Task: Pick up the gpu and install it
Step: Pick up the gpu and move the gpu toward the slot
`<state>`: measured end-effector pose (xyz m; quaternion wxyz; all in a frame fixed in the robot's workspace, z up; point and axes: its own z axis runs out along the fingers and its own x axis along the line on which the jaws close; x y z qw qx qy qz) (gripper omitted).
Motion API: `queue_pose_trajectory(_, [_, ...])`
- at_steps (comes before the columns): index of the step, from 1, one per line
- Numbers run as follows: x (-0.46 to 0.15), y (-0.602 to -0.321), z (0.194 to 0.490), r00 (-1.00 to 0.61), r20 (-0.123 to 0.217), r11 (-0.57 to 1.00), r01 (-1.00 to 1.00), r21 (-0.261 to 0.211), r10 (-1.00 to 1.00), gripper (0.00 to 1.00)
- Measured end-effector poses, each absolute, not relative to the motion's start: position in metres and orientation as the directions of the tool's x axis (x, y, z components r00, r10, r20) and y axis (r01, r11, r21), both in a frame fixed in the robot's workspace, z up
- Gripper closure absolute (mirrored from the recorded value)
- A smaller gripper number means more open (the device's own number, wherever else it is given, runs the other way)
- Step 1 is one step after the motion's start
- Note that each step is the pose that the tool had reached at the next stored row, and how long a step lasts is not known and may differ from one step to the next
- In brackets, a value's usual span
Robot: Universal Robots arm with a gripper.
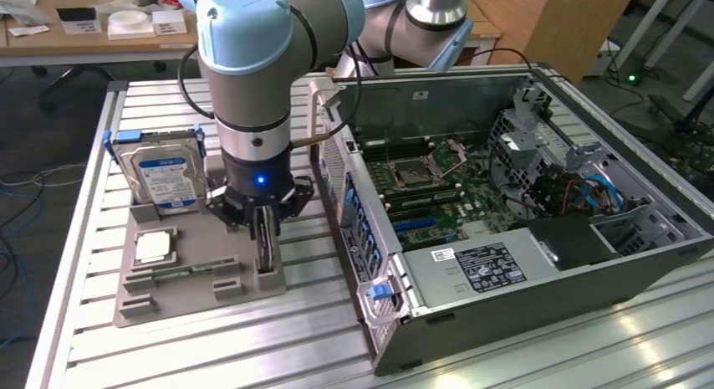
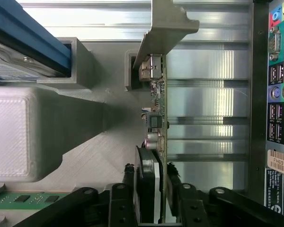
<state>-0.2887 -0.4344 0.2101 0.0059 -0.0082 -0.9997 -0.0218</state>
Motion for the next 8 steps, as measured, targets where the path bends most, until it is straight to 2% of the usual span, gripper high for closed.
queue_pose_trajectory(1, [-0.2886,-0.4344,0.2101,-1.000,0.012,0.999,0.017,0.044,0.016,0.62])
queue_pose_trajectory(8, [-0.2933,-0.4343,0.2099,-1.000,0.012,0.999,0.017,0.044,0.016,0.62])
